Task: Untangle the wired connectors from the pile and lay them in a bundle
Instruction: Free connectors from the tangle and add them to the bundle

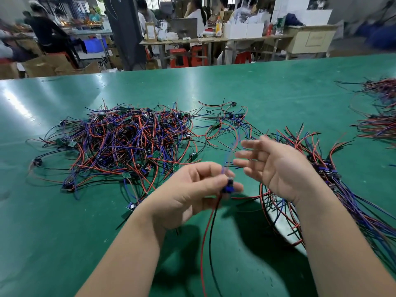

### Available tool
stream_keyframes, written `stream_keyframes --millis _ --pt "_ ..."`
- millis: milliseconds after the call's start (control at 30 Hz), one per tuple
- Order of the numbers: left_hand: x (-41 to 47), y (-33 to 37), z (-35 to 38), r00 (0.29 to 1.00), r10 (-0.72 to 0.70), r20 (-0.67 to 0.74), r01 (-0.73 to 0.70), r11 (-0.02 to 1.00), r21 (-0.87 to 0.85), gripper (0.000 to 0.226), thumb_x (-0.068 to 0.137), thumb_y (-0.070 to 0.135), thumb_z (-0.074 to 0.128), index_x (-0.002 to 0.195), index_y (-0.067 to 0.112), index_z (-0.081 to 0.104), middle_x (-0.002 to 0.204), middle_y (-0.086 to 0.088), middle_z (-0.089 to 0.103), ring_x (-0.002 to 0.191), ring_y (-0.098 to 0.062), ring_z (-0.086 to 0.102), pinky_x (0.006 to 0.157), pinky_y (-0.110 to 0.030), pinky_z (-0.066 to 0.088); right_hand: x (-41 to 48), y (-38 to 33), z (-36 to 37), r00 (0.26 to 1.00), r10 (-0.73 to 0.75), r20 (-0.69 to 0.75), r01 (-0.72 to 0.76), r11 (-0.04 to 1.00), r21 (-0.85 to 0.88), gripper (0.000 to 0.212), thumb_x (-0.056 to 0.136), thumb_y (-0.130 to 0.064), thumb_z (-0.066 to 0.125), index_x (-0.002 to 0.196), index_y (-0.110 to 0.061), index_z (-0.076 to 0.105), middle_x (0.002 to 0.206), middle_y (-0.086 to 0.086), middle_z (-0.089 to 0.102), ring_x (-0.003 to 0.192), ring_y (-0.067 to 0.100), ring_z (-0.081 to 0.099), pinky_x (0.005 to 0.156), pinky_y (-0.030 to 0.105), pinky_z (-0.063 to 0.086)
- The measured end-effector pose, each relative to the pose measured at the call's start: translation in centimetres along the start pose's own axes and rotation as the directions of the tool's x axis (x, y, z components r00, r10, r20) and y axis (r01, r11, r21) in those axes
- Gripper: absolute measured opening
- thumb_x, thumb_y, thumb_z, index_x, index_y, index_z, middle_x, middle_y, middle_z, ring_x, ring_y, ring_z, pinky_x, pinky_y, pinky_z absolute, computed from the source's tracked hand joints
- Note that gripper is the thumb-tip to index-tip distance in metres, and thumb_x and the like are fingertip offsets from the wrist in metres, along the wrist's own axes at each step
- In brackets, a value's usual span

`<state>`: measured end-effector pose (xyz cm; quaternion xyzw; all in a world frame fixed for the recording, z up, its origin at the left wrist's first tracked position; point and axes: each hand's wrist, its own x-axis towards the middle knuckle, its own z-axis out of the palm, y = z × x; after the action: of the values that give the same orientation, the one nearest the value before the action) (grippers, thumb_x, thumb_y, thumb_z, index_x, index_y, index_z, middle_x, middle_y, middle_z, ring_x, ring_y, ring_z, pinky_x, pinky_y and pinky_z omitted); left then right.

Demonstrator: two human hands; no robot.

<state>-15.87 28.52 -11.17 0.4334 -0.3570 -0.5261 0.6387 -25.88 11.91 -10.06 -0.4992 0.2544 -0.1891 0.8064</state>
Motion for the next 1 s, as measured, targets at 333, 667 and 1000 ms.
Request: stream_keyframes --millis 333,667,1000 --pt "1.1 0.2 -0.2 0.894 0.157 -0.42 -0.336 0.855 -0.395 0.015 0.067 0.016 0.066 0.077 0.014 0.077 0.081 -0.003 0.074 0.063 -0.005 0.069 0.054 -0.016 0.055 -1.5 1.8 2.0 0.883 -0.078 0.463 0.257 0.906 -0.338 0.029 0.061 -0.002 0.079 0.085 -0.019 0.076 0.075 0.002 0.07 0.068 0.011 0.064 0.059 0.019 0.047" --pt "1.8 -2.8 0.4 0.599 0.692 -0.402 -0.426 0.701 0.572 0.03 0.06 0.025 0.087 0.081 0.029 0.066 0.078 0.006 0.067 0.071 -0.009 0.062 0.069 -0.022 0.05 -0.5 2.0 2.8 0.98 -0.075 0.184 0.063 0.996 0.07 0.003 0.06 -0.016 0.07 0.059 -0.016 0.073 0.059 -0.001 0.065 0.048 0.004 0.056 0.047 0.013 0.046" --pt "2.1 -3.4 0.4 0.65 0.652 -0.39 -0.278 0.682 0.676 0.024 0.078 0.011 0.065 0.096 0.025 0.07 0.093 0.007 0.074 0.087 -0.01 0.07 0.078 -0.026 0.056 0.1 1.4 1.5 0.994 -0.092 0.058 0.092 0.996 0.005 0.032 0.058 -0.009 0.069 0.091 -0.006 0.068 0.062 0.002 0.066 0.048 0.005 0.055 0.046 0.012 0.043"
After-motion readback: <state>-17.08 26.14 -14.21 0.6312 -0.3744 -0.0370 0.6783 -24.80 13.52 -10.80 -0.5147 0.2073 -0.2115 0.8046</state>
